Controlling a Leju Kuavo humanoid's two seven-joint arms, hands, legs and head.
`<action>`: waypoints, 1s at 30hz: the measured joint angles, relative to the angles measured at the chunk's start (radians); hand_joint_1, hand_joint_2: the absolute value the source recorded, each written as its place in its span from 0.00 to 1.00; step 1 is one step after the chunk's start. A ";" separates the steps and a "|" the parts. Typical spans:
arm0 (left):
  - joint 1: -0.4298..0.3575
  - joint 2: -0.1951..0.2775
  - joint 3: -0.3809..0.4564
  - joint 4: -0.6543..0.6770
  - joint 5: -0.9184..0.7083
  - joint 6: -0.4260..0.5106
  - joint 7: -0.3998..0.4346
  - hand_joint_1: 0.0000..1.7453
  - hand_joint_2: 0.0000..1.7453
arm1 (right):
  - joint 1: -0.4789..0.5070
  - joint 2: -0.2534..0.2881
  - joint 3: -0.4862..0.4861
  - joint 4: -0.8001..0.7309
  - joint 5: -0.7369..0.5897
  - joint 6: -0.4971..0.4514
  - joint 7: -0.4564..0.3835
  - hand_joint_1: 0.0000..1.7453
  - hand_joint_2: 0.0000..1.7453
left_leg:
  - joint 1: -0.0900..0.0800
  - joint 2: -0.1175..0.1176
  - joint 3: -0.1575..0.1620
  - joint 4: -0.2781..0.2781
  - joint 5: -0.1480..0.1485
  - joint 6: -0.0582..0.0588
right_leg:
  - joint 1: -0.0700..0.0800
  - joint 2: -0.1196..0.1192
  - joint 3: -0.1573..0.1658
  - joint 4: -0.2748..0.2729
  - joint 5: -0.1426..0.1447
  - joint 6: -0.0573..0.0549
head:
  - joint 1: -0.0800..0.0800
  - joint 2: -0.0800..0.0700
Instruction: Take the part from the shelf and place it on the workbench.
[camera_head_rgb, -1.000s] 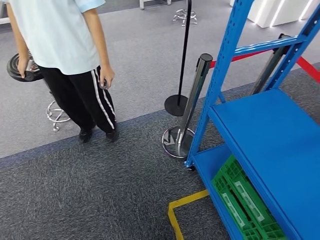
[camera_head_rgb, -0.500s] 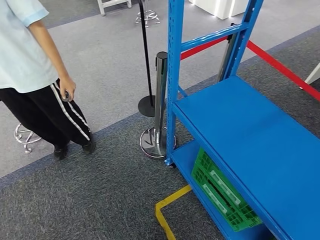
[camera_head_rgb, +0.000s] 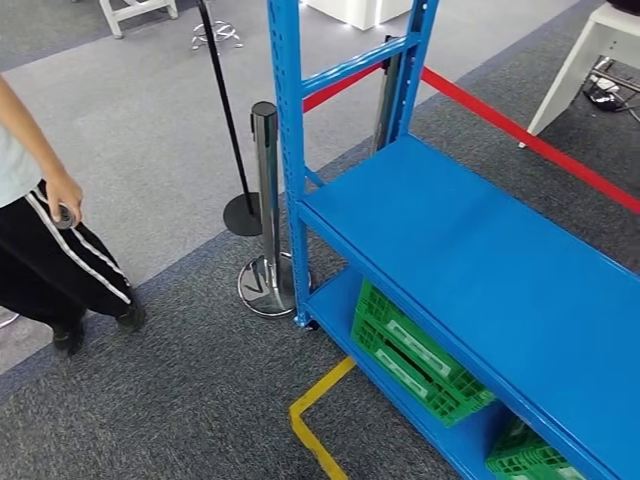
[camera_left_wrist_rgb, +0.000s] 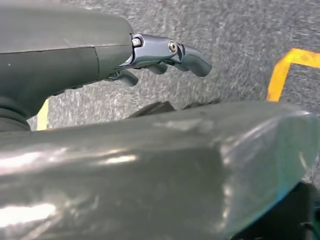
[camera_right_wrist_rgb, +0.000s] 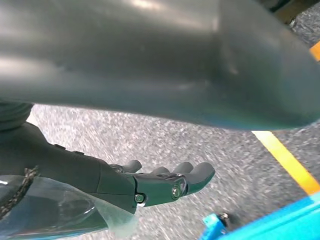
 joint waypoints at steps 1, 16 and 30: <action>0.000 -0.001 0.000 0.000 0.002 -0.003 -0.003 0.00 0.00 | 0.000 0.000 0.000 0.000 0.001 0.000 0.000 0.00 0.00 | 0.000 0.012 0.004 0.002 -0.004 -0.005 | -0.001 -0.025 0.041 -0.074 0.031 0.001 | 0.001 0.000; 0.004 -0.006 0.025 0.000 0.048 -0.039 -0.019 0.00 0.00 | 0.000 0.000 -0.005 0.000 0.010 0.000 0.007 0.00 0.00 | -0.001 -0.077 -0.064 0.185 -0.062 -0.031 | 0.012 0.080 0.118 -0.191 0.076 -0.064 | -0.010 0.000; 0.007 -0.012 0.034 0.001 0.038 0.013 -0.004 0.00 0.00 | 0.022 0.001 -0.016 -0.014 0.027 0.000 0.025 0.00 0.00 | 0.001 -0.004 -0.005 0.003 0.003 0.000 | 0.000 0.006 -0.016 0.043 -0.029 -0.001 | 0.004 0.000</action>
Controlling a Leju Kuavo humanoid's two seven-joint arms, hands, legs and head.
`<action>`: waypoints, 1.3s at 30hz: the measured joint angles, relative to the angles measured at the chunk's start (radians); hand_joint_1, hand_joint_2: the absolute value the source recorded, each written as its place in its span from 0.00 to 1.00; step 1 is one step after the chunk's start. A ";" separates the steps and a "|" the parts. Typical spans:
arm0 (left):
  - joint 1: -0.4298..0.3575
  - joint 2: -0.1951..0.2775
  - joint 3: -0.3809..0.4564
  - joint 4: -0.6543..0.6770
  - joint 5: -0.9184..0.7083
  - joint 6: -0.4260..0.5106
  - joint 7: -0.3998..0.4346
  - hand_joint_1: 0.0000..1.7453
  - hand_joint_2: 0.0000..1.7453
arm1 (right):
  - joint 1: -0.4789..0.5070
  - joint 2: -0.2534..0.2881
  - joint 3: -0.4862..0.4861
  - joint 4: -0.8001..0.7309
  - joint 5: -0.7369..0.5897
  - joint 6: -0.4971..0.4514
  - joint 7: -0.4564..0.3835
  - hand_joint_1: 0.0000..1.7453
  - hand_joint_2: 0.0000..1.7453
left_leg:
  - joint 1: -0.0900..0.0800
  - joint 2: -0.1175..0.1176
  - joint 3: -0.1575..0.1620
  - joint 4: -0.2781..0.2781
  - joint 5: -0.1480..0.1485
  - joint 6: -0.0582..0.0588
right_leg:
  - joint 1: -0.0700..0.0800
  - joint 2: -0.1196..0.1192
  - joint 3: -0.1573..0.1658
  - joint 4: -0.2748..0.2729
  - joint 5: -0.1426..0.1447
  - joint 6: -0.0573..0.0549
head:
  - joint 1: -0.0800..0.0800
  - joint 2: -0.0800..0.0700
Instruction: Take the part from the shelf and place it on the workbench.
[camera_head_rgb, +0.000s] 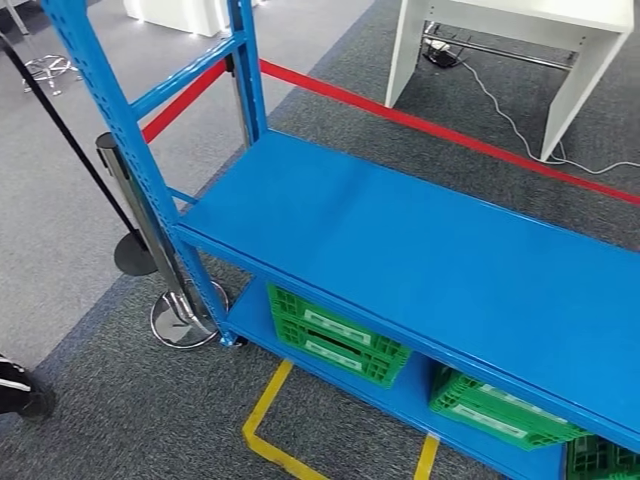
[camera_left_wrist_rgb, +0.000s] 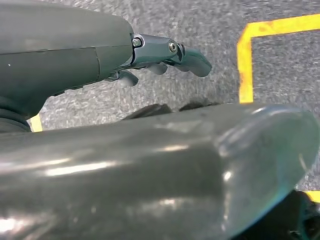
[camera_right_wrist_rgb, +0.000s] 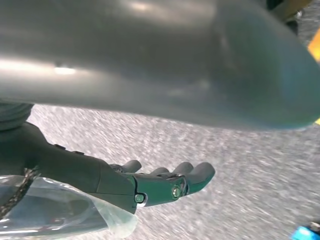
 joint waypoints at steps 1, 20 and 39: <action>-0.001 -0.002 0.001 0.000 -0.001 0.004 0.001 0.00 0.00 | 0.003 0.000 -0.001 -0.001 0.000 0.000 0.001 0.00 0.00 | 0.001 0.012 0.002 0.002 -0.003 -0.004 | -0.002 -0.014 0.038 -0.066 0.034 0.003 | 0.000 0.000; -0.003 0.003 0.007 -0.001 -0.006 0.034 0.009 0.00 0.75 | 0.008 0.006 -0.012 -0.020 0.060 0.000 0.020 0.00 0.00 | -0.015 -0.079 -0.007 0.034 -0.007 -0.005 | 0.021 0.090 0.124 -0.221 0.094 -0.064 | -0.014 0.000; -0.001 0.002 0.007 -0.001 -0.010 0.034 0.017 0.00 0.00 | 0.014 0.008 -0.029 -0.029 0.108 0.000 0.040 0.00 0.00 | -0.021 -0.080 -0.010 0.024 -0.006 -0.019 | 0.012 0.089 0.114 -0.227 0.097 -0.056 | -0.014 0.000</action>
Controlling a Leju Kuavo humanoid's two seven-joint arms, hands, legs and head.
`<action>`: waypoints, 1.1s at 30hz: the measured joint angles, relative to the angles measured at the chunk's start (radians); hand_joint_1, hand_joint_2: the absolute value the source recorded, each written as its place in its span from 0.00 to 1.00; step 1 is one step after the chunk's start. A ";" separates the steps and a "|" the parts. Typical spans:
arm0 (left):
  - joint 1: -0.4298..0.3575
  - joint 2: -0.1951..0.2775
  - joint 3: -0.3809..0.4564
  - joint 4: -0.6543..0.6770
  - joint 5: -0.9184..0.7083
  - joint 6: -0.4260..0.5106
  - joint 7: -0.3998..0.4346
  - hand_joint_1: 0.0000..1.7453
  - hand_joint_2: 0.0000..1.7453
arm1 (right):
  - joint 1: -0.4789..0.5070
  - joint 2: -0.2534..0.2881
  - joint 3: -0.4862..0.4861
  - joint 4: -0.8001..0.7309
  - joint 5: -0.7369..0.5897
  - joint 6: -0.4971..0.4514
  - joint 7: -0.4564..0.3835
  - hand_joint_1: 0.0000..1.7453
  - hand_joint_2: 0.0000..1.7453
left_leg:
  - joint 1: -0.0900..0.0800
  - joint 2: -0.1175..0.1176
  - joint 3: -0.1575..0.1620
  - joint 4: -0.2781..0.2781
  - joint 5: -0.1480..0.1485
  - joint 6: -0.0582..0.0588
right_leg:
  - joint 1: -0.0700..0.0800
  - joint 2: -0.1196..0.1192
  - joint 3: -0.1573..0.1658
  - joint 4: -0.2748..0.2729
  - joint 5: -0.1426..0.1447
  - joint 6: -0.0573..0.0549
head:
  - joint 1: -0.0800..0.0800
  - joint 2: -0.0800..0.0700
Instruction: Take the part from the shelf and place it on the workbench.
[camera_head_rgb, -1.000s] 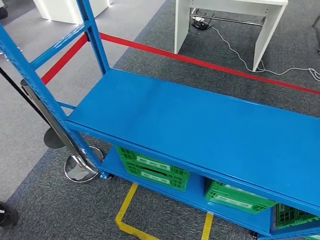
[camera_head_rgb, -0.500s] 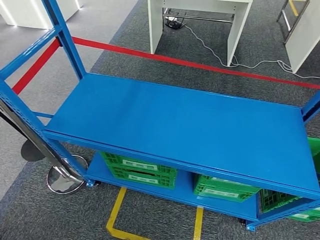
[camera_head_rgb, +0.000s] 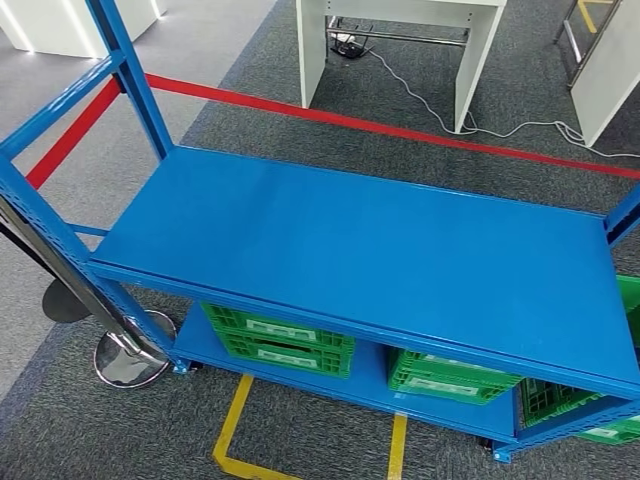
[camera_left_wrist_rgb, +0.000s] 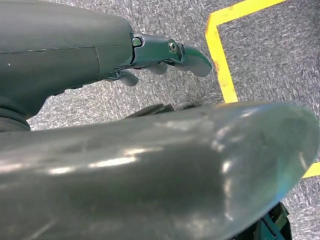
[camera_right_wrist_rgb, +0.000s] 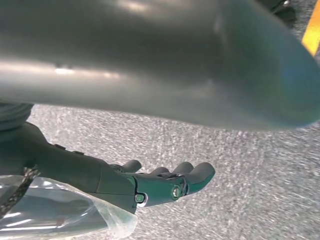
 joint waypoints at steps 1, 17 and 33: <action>0.000 0.000 0.000 0.000 0.000 0.000 0.000 0.00 0.00 | 0.001 0.001 -0.001 -0.001 0.000 0.000 -0.006 0.00 0.00 | 0.000 0.000 0.000 0.000 0.000 0.000 | 0.000 0.000 0.000 0.000 0.000 0.000 | 0.000 0.000; 0.002 -0.002 0.001 0.000 0.000 0.000 0.000 0.00 0.00 | 0.018 0.018 -0.032 -0.007 -0.015 0.000 -0.038 0.00 0.00 | 0.002 0.000 0.000 0.000 0.001 -0.001 | 0.002 0.000 0.002 0.001 0.000 0.000 | 0.000 0.000; 0.005 -0.005 0.002 0.000 -0.002 0.001 -0.002 0.00 0.00 | 0.018 0.036 -0.051 -0.007 -0.015 0.000 -0.048 0.00 0.00 | 0.010 0.029 0.003 -0.032 0.025 0.033 | -0.004 -0.073 -0.099 0.202 -0.124 0.034 | 0.009 0.000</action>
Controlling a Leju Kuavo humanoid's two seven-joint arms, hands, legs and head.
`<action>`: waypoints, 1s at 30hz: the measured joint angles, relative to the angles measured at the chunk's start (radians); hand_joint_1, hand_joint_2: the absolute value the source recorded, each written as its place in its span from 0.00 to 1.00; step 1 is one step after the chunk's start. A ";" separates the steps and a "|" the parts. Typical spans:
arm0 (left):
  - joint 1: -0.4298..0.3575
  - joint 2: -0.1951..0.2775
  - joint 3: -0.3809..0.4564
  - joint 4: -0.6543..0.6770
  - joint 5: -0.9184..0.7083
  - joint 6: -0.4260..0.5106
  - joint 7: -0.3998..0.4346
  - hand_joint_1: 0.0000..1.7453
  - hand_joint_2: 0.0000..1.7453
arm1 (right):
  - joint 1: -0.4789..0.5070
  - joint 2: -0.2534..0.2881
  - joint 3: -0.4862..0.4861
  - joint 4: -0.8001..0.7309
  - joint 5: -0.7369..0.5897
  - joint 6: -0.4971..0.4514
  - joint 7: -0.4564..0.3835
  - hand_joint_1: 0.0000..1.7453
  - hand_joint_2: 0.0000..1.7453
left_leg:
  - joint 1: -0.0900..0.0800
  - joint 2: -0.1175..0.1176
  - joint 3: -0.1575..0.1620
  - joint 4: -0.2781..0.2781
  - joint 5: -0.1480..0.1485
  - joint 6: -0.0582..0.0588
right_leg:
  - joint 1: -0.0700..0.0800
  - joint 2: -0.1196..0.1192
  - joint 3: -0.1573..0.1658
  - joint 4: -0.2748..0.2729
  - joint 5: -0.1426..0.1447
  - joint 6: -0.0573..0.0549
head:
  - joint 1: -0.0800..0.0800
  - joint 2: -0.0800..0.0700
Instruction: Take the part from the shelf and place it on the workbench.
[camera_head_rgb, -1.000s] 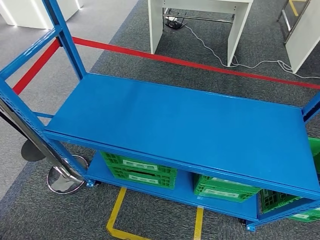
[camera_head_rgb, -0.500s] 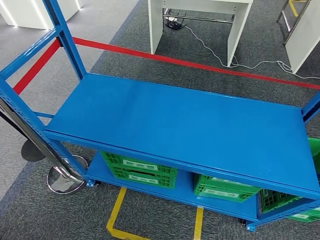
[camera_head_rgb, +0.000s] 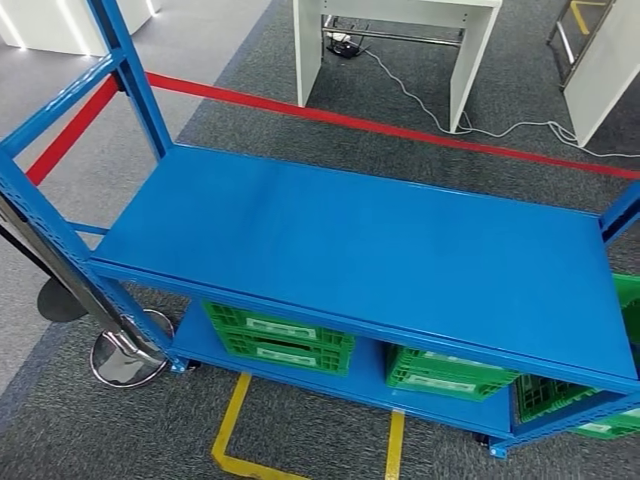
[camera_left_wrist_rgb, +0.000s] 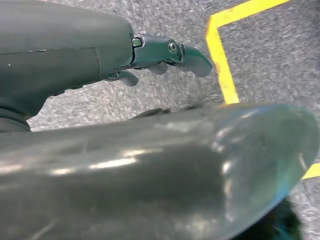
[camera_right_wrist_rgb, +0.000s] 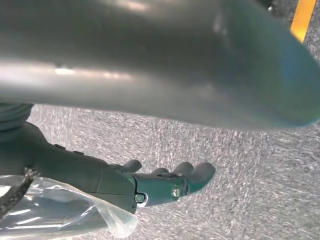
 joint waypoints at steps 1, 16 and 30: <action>0.002 0.000 0.000 0.000 0.000 0.000 0.000 0.00 0.00 | 0.000 0.000 -0.001 0.000 -0.001 0.000 0.000 0.00 0.00 | 0.001 0.006 -0.002 0.000 0.000 -0.002 | -0.004 -0.004 -0.020 0.046 -0.016 0.005 | 0.000 0.000; 0.001 0.001 0.000 0.000 0.000 0.001 0.000 0.00 0.00 | 0.000 0.002 -0.011 0.000 0.014 0.000 -0.007 0.00 0.00 | 0.015 0.006 -0.110 0.298 -0.169 -0.069 | -0.008 -0.012 0.122 -0.197 0.107 -0.040 | -0.012 0.000; 0.006 0.000 0.022 -0.001 -0.005 -0.005 0.018 0.00 1.00 | -0.015 0.005 -0.007 0.013 0.028 0.005 0.012 0.00 1.00 | -0.009 -0.010 -0.006 0.034 -0.026 -0.042 | 0.000 0.005 0.112 -0.199 0.102 -0.032 | -0.011 0.000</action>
